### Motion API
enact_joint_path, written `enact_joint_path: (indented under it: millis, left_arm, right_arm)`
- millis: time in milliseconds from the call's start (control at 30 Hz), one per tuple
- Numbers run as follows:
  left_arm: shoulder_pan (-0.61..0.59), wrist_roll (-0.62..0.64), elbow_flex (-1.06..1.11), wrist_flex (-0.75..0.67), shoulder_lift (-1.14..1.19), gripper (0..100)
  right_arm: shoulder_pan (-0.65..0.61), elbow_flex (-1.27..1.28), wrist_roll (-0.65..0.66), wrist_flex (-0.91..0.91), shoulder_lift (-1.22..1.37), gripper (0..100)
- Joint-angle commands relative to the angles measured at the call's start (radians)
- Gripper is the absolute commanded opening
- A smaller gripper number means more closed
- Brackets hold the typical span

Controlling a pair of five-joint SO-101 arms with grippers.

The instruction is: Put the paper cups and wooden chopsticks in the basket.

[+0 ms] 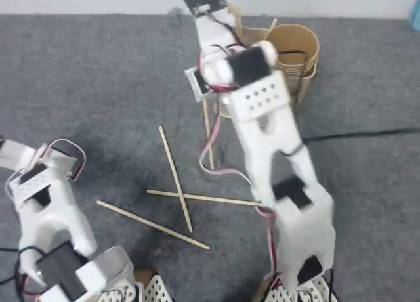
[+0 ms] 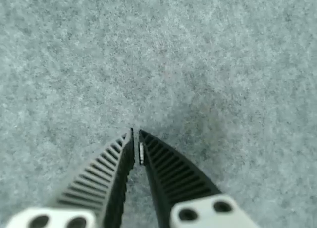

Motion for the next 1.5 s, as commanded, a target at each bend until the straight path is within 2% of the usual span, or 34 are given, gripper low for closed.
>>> enact_joint_path:
  millis: [0,400,633,933,1400,1467]
  left_arm:
    - [0.006,-0.009,-0.038,0.000,-0.002,1]
    - [-0.005,-0.009,-0.033,0.005,-0.002,1]
    - [-0.012,-0.009,-0.033,0.005,-0.002,1]
    - [-0.009,-0.009,-0.033,0.003,-0.002,1]
    - [-0.009,-0.009,-0.035,0.002,-0.002,1]
    - [-0.009,-0.009,-0.035,0.002,-0.002,1]
  right_arm:
    - [-0.010,0.126,-0.006,0.016,-0.251,0.6]
    - [0.031,0.133,0.017,-0.067,-0.412,0.6]
    - [0.084,0.081,0.017,-0.271,-0.472,0.6]
    - [0.285,0.081,-0.012,-0.568,-0.460,0.6]
    - [0.315,0.081,-0.012,-0.615,-0.329,0.6]
    - [0.308,0.081,-0.008,-0.572,-0.335,0.6]
